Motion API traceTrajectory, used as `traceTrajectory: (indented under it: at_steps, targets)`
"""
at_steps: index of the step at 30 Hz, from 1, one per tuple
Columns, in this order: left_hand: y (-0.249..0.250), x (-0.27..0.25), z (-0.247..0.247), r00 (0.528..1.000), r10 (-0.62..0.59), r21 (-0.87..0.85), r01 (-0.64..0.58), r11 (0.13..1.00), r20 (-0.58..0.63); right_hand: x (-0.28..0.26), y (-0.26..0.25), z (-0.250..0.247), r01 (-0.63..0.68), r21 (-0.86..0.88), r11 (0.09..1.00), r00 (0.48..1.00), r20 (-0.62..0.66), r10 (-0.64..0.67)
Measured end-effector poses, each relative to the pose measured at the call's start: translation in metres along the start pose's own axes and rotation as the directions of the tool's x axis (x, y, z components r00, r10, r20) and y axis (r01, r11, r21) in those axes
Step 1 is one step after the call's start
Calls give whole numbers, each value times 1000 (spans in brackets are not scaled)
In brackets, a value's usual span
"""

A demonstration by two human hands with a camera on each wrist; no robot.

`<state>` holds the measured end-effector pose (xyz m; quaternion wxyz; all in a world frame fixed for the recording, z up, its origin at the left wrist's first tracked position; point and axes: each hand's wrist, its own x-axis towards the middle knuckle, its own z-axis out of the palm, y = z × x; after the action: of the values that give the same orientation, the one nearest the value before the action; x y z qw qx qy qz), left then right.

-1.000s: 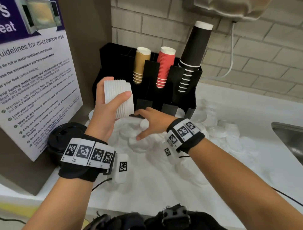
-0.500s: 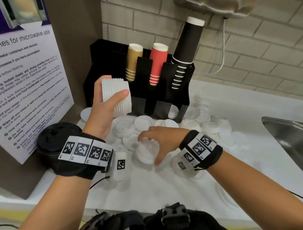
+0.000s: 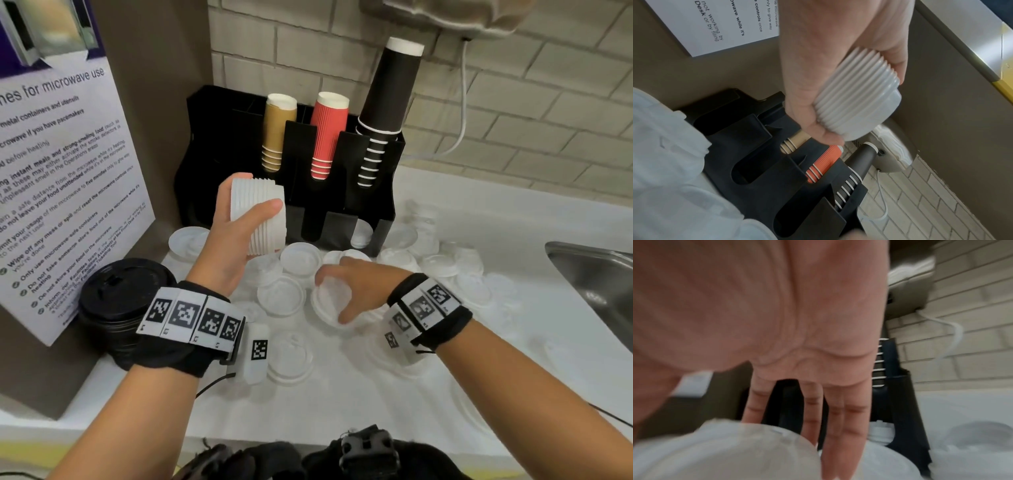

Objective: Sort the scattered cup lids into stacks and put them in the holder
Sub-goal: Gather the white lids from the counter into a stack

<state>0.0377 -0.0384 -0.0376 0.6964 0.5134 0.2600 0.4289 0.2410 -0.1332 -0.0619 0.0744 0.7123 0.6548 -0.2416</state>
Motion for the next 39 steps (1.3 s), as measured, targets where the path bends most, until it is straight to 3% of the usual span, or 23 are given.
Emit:
traceTrajectory:
  at_steps: [2, 4, 7, 9, 11, 16, 24, 35, 39]
  targets:
    - [-4, -1, 1, 999, -34, -2, 34, 999, 31, -6, 6, -9, 78, 220, 972, 990, -132, -50]
    - [-10, -3, 4, 997, -57, -7, 58, 998, 54, -16, 7, -14, 215, 433, 875, 947, -313, -77]
    - [-16, -6, 10, 995, -76, -33, 79, 996, 69, -28, -9, -8, 372, 717, 590, 880, -475, 23]
    - [-19, -8, 14, 996, -60, -38, 63, 997, 69, -29, -21, 1, 477, 753, 454, 830, -556, 51]
    - [-20, -9, 17, 997, -30, -36, 32, 999, 67, -28, -33, 8, 548, 733, 403, 785, -617, 56]
    - [-20, -13, 21, 994, 23, -12, -22, 1000, 105, -23, -47, 15, 612, 709, 351, 722, -682, 118]
    - [-18, -15, 18, 974, -3, 17, -1, 1000, 226, -29, -40, -1, 597, 693, 403, 757, -653, 2]
    - [-20, -12, 25, 981, -23, -46, 32, 998, 194, -25, -40, -5, 602, 681, 416, 746, -666, 10]
    - [-19, -8, 25, 988, 4, -49, 4, 999, 152, -24, -41, -17, 612, 673, 416, 756, -652, -57]
